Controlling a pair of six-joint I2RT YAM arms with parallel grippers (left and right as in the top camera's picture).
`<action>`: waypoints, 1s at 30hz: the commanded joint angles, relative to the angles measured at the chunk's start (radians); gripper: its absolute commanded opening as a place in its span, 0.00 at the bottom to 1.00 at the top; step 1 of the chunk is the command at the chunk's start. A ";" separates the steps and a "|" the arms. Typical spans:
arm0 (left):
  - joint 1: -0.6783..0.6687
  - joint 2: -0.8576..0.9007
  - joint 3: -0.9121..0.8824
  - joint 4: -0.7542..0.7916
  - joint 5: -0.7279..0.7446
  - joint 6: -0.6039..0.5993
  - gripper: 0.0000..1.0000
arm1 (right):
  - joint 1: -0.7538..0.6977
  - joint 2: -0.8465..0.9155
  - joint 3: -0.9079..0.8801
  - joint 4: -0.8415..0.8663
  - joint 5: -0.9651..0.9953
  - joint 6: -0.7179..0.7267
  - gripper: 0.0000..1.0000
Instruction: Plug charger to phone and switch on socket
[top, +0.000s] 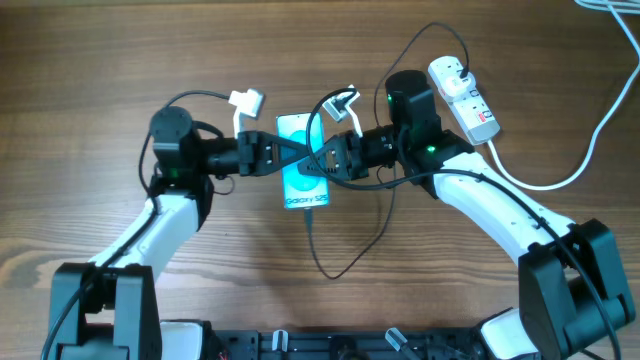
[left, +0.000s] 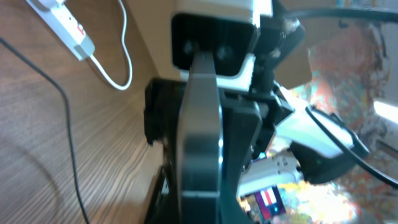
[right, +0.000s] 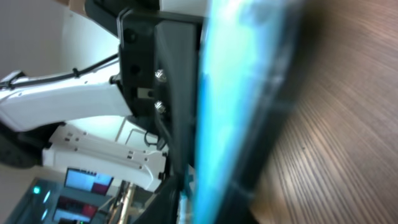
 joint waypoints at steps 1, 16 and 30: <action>0.089 -0.004 -0.005 0.022 0.108 0.023 0.04 | -0.006 -0.016 0.034 -0.047 0.058 -0.045 0.25; 0.140 -0.003 -0.005 -0.210 -0.202 0.025 0.04 | -0.037 -0.072 0.034 -0.358 0.337 -0.228 0.39; -0.224 0.034 0.111 -0.393 -0.451 0.140 0.04 | -0.187 -0.487 0.034 -0.777 1.000 -0.227 0.54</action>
